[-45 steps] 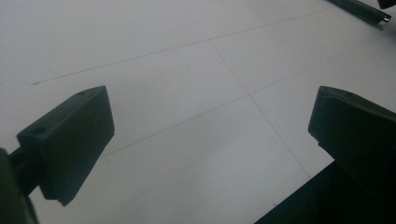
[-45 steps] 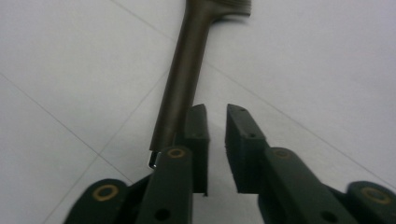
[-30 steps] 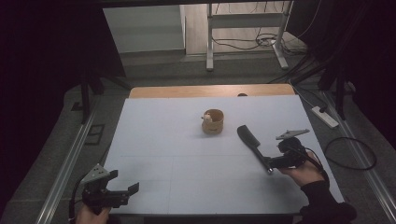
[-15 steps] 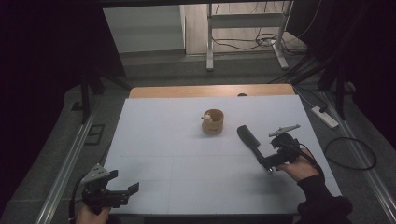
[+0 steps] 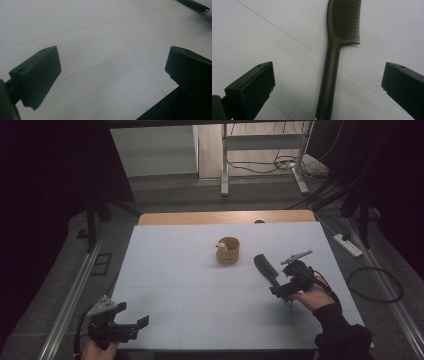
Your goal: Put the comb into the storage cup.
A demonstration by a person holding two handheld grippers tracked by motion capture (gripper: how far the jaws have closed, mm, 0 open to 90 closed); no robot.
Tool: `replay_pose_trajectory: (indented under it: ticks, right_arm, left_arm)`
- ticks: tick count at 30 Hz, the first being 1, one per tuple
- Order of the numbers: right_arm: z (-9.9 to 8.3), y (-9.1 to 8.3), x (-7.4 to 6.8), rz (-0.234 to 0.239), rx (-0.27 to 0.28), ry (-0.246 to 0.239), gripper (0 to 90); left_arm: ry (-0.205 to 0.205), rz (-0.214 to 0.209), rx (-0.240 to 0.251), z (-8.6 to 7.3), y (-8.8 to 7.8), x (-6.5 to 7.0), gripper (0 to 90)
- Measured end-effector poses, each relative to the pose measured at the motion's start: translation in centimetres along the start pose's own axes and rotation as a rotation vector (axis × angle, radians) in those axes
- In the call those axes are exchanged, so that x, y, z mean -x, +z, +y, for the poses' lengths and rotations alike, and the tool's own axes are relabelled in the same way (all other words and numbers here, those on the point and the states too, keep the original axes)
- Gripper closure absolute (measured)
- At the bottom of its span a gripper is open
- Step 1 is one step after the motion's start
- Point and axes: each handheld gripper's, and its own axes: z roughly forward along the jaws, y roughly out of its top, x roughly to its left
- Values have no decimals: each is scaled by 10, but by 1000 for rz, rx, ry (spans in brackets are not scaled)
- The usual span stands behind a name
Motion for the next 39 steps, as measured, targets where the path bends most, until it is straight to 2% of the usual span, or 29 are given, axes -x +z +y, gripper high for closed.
replay_pose_trajectory:
  ticks: [5,9,18,30,33,39]
  right_arm:
    - [4,3,-2,-2,-6,-5,0]
    - [4,8,-2,-12,-30,-8,0]
    - [1,27,0,-14,-63,-16,0]
    - [-9,52,6,-50,-152,-29,0]
    - [-9,52,8,-36,-150,-9,0]
    - [-10,52,8,-35,-152,-3,0]
  left_arm:
    - [0,0,0,0,0,0,7]
    - [0,0,0,0,0,0,8]
    - [0,-2,0,0,0,0,8]
    - [1,-3,2,0,0,0,8]
    - [1,-3,1,0,0,0,8]
    - [1,-2,-1,0,0,0,9]
